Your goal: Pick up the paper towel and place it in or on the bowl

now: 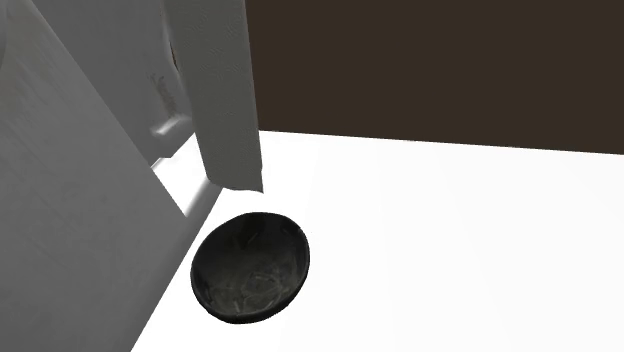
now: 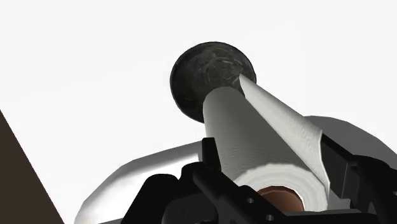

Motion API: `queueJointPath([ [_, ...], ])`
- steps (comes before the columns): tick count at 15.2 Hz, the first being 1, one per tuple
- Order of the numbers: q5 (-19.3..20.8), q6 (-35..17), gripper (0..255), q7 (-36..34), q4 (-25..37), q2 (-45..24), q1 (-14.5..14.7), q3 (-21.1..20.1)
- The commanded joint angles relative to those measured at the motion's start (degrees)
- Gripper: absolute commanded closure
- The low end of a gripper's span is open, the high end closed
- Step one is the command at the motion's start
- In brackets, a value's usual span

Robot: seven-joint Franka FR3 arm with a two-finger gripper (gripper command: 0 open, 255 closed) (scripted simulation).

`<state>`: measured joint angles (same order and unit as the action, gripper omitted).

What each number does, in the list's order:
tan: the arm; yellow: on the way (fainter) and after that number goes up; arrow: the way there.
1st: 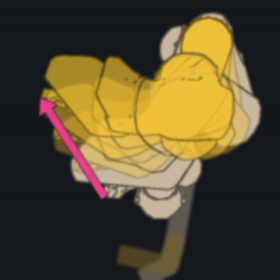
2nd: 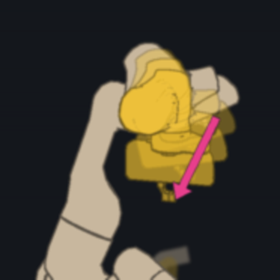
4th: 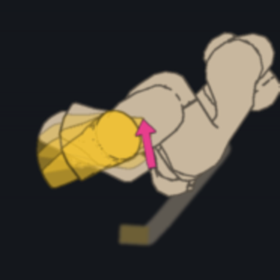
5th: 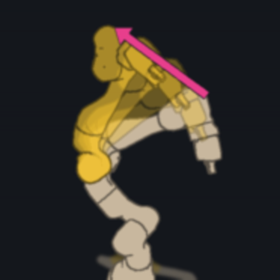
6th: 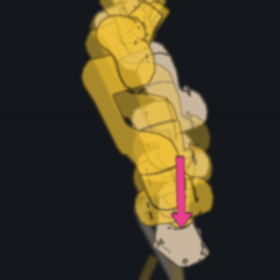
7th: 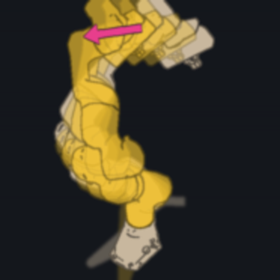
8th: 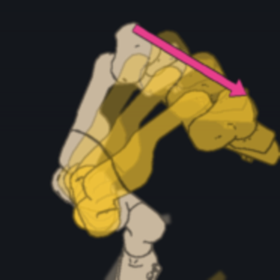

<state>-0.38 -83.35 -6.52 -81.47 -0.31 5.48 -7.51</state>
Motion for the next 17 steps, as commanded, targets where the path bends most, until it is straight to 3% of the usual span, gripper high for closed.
queueJointPath([
  [1,0.2,1.2,255,-1.3,2.8,-1.7,0.6,-0.6],
  [17,-0.4,-12.5,255,-0.7,-15.2,2.7,0.4,-0.4],
])
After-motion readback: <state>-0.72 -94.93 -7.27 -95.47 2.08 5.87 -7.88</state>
